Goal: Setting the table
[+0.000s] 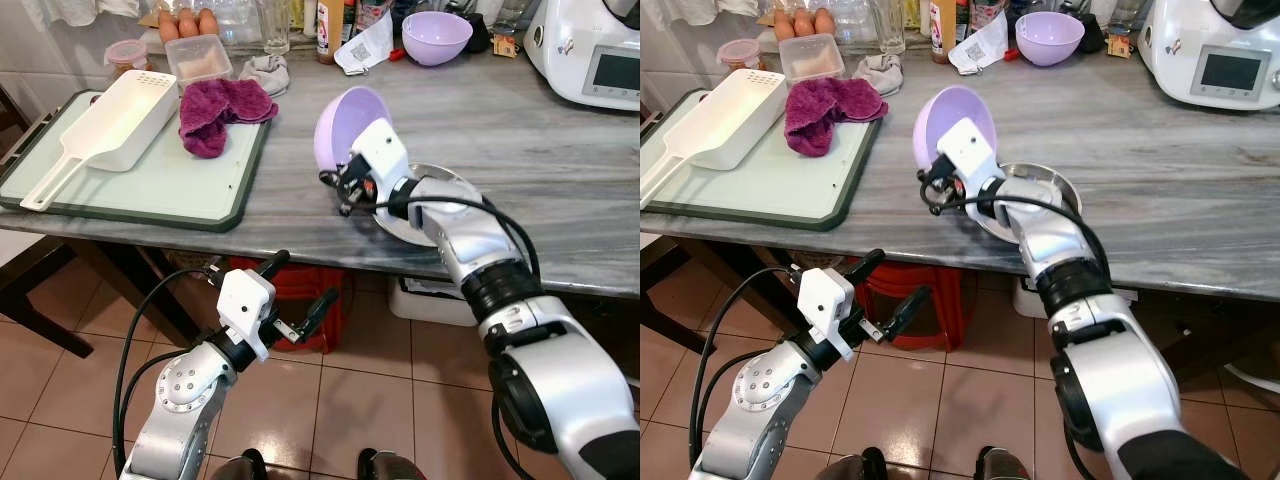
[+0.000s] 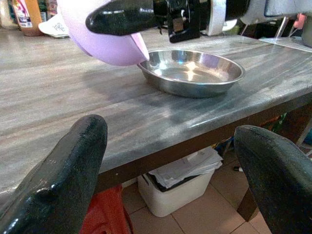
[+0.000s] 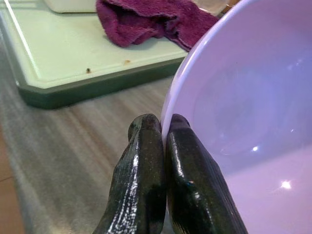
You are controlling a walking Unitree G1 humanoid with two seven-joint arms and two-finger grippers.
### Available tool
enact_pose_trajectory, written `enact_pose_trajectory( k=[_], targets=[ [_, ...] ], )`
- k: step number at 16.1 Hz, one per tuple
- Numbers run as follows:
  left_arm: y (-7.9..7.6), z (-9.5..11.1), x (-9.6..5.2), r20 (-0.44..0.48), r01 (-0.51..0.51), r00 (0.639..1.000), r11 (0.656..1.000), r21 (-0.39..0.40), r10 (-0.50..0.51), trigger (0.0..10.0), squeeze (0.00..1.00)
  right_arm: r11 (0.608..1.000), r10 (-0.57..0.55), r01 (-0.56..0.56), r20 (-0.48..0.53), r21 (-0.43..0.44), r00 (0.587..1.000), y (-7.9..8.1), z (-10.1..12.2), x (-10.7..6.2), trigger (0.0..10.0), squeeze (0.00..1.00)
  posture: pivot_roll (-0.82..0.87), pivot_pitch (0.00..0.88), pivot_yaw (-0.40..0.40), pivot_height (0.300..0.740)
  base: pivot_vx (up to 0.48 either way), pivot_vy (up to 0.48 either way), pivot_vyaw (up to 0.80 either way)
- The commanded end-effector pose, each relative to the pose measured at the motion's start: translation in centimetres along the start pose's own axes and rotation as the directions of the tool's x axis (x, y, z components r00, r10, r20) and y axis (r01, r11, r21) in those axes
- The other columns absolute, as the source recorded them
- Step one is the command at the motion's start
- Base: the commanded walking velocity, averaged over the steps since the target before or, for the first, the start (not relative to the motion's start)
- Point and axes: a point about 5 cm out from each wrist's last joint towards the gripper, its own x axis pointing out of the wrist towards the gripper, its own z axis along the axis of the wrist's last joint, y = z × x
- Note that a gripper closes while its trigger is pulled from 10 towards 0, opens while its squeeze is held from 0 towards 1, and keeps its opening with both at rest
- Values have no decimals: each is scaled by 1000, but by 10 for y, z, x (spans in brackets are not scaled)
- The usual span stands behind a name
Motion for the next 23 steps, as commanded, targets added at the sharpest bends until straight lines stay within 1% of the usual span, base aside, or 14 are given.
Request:
enact_pose_trajectory(
  k=[1, 3, 4, 6, 7, 8, 9, 10, 13, 14, 15, 18, 23],
  targets=[
    [-3, -4, -1, -23, 15, 1000, 1000, -5, -15, 10000, 0, 1000, -8, 8, 6, 4, 1000, -6, 9, 0, 10000, 55, -147, 212, 10, 740, 0, 0, 0],
    [-3, -4, -1, -28, 14, 1000, 1000, -8, -14, 10000, 0, 999, -7, 7, -1, 50, 1000, -10, 13, -1, 10000, 51, -146, 210, 10, 740, 0, 0, 0],
    [-3, -5, -1, -33, 12, 999, 1000, -12, -12, 10000, 0, 999, 14, -13, -28, 35, 1000, -12, 14, -1, 10000, 75, -146, 210, 10, 740, 0, 0, 0],
    [-3, -6, -1, -37, 12, 999, 1000, -14, -12, 10000, 0, 999, 45, -45, -62, 1, 997, -13, 15, -3, 10000, 90, -145, 209, 11, 740, 0, 0, 0],
    [-3, -6, -1, -40, 12, 999, 1000, -17, -12, 10000, 0, 996, 88, -89, -91, -12, 992, -13, 14, -5, 10000, 110, -145, 209, 11, 740, 0, 0, 0],
    [-3, -6, -1, -41, 12, 999, 1000, -17, -13, 10000, 0, 994, 105, -108, -106, -18, 989, -13, 14, -6, 10000, 110, -145, 209, 11, 740, 0, 0, 0],
    [-3, -7, -1, -46, 15, 999, 1000, -20, -16, 10000, 0, 986, 135, -149, -161, -77, 978, -16, 13, -9, 10000, 94, -146, 207, 16, 740, 0, 0, 0],
    [-3, -7, -1, -49, 17, 999, 1000, -20, -18, 10000, 0, 978, 163, -184, -187, -100, 969, -16, 12, -11, 10000, 98, -147, 207, 16, 740, 0, 0, 0],
    [-4, -7, 0, -54, 20, 998, 1000, -25, -21, 10000, 0, 962, 196, -232, -229, -142, 953, -17, 10, -14, 10000, 110, -147, 207, 16, 740, 0, 0, 0],
    [-4, -8, 0, -55, 19, 998, 999, -28, -20, 10000, 0, 959, 195, -237, -244, -156, 950, -18, 9, -15, 10000, 322, -148, 206, 15, 740, 0, 0, 0],
    [-3, -8, 0, -59, 17, 998, 999, -32, -19, 10000, 0, 953, 202, -252, -270, -166, 942, -19, 6, -16, 10000, 1000, -146, 206, 15, 740, 0, 0, 0],
    [-3, -10, 0, -69, 17, 997, 999, -36, -19, 10000, 0, 944, 199, -262, -289, -199, 936, -21, 5, -18, 10000, 1000, -148, 207, 16, 740, 0, 0, 0],
    [-4, -11, 1, -75, 16, 997, 999, -40, -19, 10000, 0, 950, 136, -198, -251, -243, 958, -28, 11, -19, 10000, 1000, -150, 204, 13, 740, 0, 0, 0]
  ],
)
